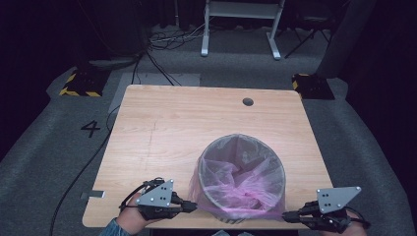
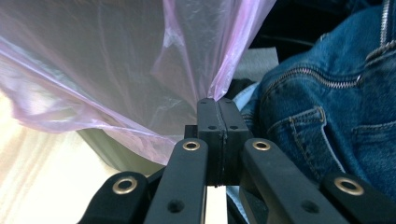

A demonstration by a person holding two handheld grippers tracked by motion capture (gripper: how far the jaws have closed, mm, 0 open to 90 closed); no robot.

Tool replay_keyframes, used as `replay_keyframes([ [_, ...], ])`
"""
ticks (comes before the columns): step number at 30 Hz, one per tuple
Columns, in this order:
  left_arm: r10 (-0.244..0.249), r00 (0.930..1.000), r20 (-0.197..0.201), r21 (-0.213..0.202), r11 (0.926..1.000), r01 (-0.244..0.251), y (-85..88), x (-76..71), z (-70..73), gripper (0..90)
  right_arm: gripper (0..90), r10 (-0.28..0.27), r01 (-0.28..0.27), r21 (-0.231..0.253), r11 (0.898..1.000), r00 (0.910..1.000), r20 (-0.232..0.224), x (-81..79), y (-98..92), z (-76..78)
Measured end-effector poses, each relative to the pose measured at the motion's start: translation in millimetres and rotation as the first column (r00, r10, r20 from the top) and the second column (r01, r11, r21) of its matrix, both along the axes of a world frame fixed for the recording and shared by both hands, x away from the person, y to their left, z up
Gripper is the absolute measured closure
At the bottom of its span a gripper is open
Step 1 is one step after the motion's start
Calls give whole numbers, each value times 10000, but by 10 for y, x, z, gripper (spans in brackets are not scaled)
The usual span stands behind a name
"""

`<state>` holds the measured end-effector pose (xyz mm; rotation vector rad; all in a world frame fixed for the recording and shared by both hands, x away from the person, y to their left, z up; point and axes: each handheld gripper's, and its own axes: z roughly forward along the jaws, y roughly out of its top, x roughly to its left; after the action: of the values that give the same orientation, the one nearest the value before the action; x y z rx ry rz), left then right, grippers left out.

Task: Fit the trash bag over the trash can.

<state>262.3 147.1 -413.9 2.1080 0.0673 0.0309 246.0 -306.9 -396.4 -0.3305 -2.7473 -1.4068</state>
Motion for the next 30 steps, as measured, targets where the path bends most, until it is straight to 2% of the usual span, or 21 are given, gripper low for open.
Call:
replay_keyframes([
  [1,148,9999,51,409,9990,-150,-20,12,-35,897,900,-95,97,-309,9995,9999,46,6,12,-29],
  [2,258,9997,13,612,9978,-258,-28,33,-77,896,900,-279,288,-777,9966,9995,121,14,24,-71],
  [3,351,9993,-155,610,9976,-341,-23,62,-119,897,900,-398,412,-1086,9932,9991,152,31,25,-123],
  [7,885,9937,-688,542,9949,-849,39,150,-235,895,900,-960,929,-1096,9896,9951,-240,116,-60,-315],
  [10,1044,9906,-880,345,9942,-1017,73,153,-264,887,899,-1159,1111,-957,9892,9922,-466,141,-106,-401],
  [11,1225,9882,-916,240,9924,-1208,89,155,-262,824,892,-1180,1134,-895,9895,9919,-479,134,-114,-408],
  [13,1375,9831,-1210,-163,9900,-1404,145,169,-241,636,714,-1446,1430,-654,9876,9893,-200,112,-136,-388],
  [15,1749,9776,-1169,-713,9804,-1839,215,169,-198,480,564,-1719,1717,-110,9851,9850,-138,104,-183,-324],
  [16,1820,9754,-1241,-970,9761,-1945,251,170,-172,432,496,-1846,1847,221,9825,9828,-62,91,-206,-279],
  [19,2070,9699,-1286,-1667,9595,-2269,292,155,-92,355,358,-2156,2116,1018,9720,9760,299,63,-246,-140],
  [21,2031,9711,-1255,-1827,9573,-2239,238,143,-44,327,297,-2318,2249,1249,9663,9718,437,66,-201,-74],
  [23,2109,9704,-1177,-1693,9586,-2289,138,140,-10,307,265,-2337,2249,1209,9669,9702,641,83,-112,-36],
  [26,1984,9742,-1075,-1496,9655,-2131,-20,161,4,297,277,-2150,2063,1112,9722,9739,732,140,37,-22],
  [27,1930,9754,-1064,-1345,9692,-2064,-65,173,2,307,325,-2030,1954,1022,9754,9767,700,160,85,-30],
  [28,1809,9773,-1104,-1198,9737,-1938,-99,179,-1,369,442,-1881,1821,857,9795,9798,676,177,122,-38],
  [30,1959,9768,-869,-901,9749,-2035,-126,179,-4,600,664,-1625,1592,535,9858,9847,628,200,162,-51],
])
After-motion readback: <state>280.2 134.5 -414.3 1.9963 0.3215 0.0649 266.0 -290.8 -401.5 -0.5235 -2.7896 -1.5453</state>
